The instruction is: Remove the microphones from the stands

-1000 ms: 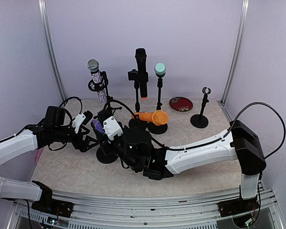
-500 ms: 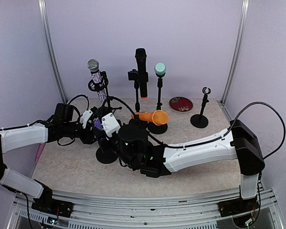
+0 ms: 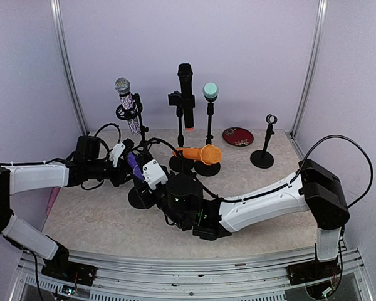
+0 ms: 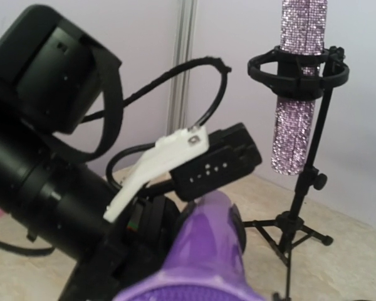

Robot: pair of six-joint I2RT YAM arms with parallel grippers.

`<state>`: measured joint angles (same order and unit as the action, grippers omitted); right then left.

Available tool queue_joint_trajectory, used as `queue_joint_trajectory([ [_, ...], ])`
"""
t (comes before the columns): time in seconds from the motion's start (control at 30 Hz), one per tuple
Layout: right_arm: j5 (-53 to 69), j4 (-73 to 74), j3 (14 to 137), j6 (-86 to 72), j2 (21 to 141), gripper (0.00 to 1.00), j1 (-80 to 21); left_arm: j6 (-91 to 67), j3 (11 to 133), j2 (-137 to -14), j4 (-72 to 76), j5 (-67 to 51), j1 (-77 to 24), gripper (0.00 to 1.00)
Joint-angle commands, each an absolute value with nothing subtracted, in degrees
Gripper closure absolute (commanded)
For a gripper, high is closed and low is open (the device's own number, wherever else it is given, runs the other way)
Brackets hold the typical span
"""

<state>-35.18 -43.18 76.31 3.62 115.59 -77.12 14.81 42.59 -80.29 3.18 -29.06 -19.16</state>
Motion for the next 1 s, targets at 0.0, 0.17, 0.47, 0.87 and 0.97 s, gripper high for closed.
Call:
queue_joint_trajectory([
  [0.0,-35.4,-48.0,73.6,8.8,111.4,0.95,-79.9,13.9,43.9,-82.6,7.3,-22.5,-17.5,1.00],
  [0.17,-37.2,-51.6,71.5,12.3,109.2,0.99,-81.7,13.9,44.2,-83.9,7.7,-21.0,-17.4,1.00],
  [0.47,-40.0,-52.0,70.1,12.8,104.5,1.00,-84.0,14.3,44.6,-85.2,7.0,-18.1,-17.3,1.00],
  [0.87,-42.9,-52.3,66.8,12.1,98.7,1.00,-86.5,14.2,44.1,-86.9,5.8,-11.6,-17.2,1.00],
  [0.97,-44.0,-53.2,65.8,12.4,97.5,1.00,-87.3,14.4,44.1,-87.4,5.6,-10.0,-17.1,1.00],
])
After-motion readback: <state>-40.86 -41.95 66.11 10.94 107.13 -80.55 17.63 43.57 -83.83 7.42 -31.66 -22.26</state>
